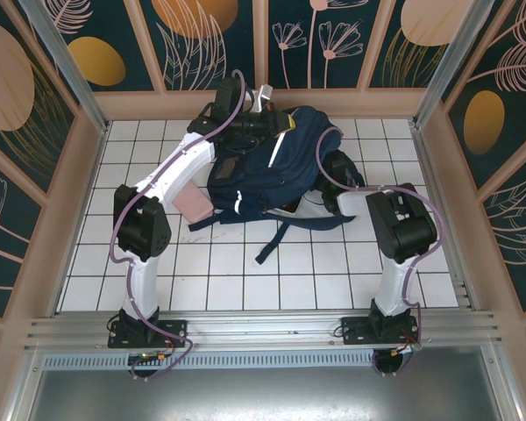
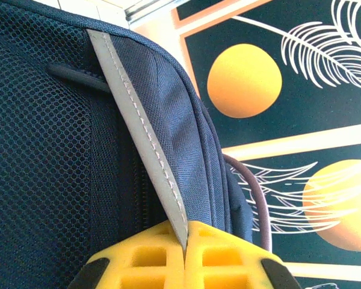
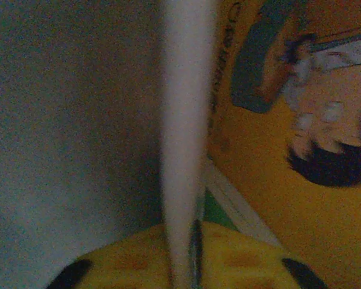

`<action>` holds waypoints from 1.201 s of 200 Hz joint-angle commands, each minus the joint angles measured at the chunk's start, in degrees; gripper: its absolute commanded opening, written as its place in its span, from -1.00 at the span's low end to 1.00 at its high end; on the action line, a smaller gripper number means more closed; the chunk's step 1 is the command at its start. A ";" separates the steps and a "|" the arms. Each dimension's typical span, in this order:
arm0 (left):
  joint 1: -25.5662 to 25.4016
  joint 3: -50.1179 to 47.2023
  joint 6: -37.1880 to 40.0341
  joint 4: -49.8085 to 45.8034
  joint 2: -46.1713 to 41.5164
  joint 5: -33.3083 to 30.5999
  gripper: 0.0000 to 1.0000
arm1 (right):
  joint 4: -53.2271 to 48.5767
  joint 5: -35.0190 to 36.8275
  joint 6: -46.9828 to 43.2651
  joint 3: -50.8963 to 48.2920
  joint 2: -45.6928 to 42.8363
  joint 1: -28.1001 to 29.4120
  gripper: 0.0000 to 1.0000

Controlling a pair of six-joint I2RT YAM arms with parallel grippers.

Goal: Pack books, pencil case, and school supplies into a backpack

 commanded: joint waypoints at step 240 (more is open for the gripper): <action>1.62 -8.88 -1.76 11.17 -5.83 -0.51 -0.80 | -33.47 37.25 -17.58 -20.61 -48.71 -5.28 0.31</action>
